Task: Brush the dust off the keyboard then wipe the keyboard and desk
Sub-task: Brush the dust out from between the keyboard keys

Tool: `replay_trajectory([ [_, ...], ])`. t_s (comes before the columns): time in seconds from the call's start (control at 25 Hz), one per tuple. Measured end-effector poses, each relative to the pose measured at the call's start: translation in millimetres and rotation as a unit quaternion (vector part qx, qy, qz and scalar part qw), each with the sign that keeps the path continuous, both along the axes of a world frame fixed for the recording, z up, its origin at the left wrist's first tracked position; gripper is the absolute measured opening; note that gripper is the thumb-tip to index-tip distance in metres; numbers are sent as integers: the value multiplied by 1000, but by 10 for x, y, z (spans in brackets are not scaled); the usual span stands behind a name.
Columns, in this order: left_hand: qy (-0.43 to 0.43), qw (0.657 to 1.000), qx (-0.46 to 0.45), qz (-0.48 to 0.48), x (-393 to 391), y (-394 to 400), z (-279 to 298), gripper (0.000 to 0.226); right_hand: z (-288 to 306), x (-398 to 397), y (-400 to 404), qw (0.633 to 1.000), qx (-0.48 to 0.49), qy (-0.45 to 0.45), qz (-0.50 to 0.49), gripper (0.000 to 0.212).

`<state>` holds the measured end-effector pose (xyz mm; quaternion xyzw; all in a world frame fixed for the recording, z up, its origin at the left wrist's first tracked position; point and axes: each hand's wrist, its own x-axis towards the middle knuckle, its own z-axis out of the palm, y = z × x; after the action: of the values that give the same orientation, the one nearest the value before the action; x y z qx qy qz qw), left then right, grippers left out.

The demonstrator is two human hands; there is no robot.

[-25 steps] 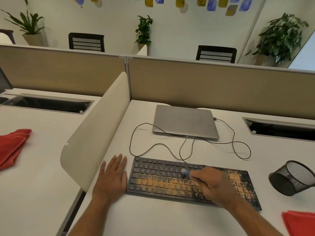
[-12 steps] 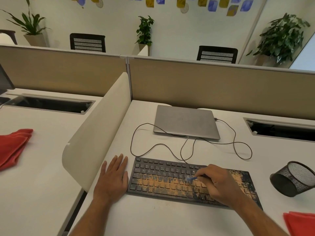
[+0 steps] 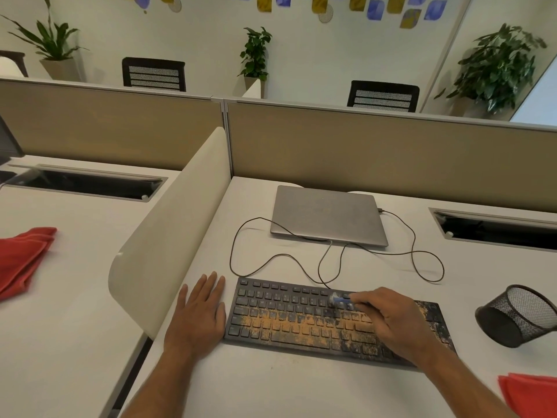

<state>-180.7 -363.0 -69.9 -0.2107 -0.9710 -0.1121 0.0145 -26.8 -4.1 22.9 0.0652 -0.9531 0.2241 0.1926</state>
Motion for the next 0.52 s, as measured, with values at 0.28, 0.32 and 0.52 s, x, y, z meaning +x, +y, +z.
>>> replay_trajectory([
  [0.28, -4, 1000, 3, -1, 12, -4, 18, 74, -66, 78, 6, 996, 83, -16, 5, 20],
  [0.32, -4, 1000, 6, -1, 12, -5, 17, 74, -58, 94, 28, 995, 94, -13, 1, 19],
  [0.52, 2, 1000, 15, 2, 7, 2, 4, 72, -29, 108, 71, 998, 42, 2, -40, 18],
])
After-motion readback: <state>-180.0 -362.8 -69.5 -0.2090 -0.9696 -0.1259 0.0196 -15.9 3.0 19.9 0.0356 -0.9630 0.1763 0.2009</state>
